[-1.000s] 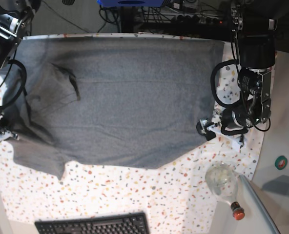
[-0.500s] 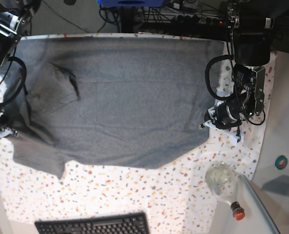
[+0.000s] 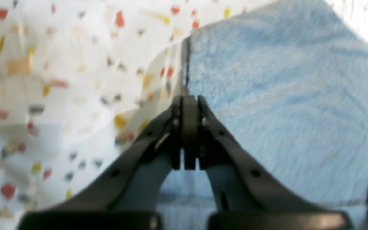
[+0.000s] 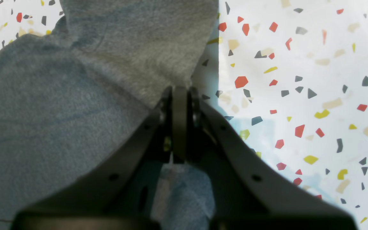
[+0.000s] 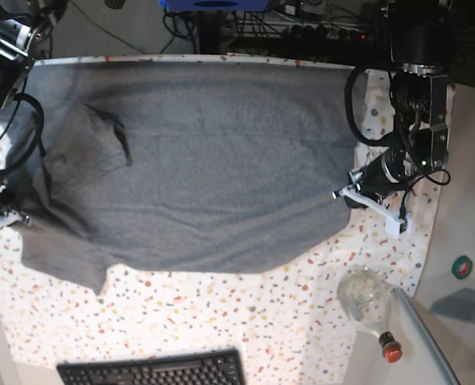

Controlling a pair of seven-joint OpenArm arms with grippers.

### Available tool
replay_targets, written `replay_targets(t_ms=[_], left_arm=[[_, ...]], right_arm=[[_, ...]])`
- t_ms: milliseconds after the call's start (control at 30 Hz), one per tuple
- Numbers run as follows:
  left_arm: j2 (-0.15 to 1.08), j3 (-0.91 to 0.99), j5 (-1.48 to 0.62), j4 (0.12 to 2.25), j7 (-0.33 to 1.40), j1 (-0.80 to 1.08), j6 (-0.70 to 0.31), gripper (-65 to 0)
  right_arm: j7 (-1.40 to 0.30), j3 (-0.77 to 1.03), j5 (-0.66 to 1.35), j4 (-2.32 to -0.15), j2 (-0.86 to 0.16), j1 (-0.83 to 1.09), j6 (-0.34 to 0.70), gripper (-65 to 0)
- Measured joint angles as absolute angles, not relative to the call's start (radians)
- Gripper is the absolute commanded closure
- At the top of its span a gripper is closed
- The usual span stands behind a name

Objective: Layout the t-shirt on the table in an organized manner, then fold the t-shirt properly
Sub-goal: 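Grasp the shirt's side edge with the left gripper, then fold the grasped side edge with the left gripper toward the shirt center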

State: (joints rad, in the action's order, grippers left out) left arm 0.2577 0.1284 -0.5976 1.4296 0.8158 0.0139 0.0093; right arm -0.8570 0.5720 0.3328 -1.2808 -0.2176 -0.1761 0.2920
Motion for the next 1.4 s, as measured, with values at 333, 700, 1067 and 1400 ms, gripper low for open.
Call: replay_targets(t_ms=[333,700,1067,1400], left_arm=[[0.278,0.128,-0.595,1.703,0.892,0.247,0.009,0.0],[0.288,0.125,-0.599,1.848,0.899,0.280,0.014,0.0],[0.303,-0.242,-0.374,1.854,0.941,0.237,0.010,0.0],[0.335,-0.345,-0.135,1.848,0.939,0.329,0.004,0.0]], right_arm=[[-0.858,0.571,0.332,-1.281,-0.217,-0.176,0.292,0.0],[-0.858,0.569,0.332,-1.280,-0.218,-0.176,0.292,0.0],[-0.857,0.569,0.331,-1.280,-0.217,-0.176,0.292,0.0],[-0.857,0.569,0.330,-1.278,-0.216,-0.176,0.292,0.0]])
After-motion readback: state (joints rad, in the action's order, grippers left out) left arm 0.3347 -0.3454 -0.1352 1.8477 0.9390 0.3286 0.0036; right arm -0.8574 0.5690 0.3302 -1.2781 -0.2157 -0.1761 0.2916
